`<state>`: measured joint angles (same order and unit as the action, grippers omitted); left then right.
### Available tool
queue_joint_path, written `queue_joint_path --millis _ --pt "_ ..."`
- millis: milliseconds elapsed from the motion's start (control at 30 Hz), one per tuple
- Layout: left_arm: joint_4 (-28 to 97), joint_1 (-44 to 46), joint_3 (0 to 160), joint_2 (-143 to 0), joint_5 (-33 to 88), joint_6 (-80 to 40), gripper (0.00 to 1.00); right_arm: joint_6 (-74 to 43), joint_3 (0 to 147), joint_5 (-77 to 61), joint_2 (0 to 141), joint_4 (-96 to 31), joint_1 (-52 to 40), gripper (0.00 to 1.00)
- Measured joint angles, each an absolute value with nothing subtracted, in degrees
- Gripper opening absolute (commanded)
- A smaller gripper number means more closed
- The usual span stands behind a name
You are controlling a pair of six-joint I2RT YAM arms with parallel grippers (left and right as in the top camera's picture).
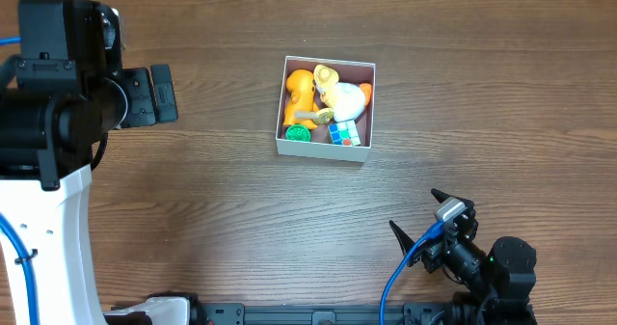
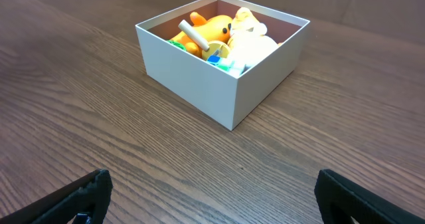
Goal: Pack container
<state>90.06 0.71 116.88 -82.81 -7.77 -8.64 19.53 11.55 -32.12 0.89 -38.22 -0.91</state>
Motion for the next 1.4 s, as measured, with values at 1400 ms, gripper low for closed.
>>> queue_joint_path --millis 1400 --pt "25.2 -4.7 13.7 -4.0 1.6 3.4 1.00 19.6 11.4 -32.0 0.8 -38.4 -0.9 1.00"
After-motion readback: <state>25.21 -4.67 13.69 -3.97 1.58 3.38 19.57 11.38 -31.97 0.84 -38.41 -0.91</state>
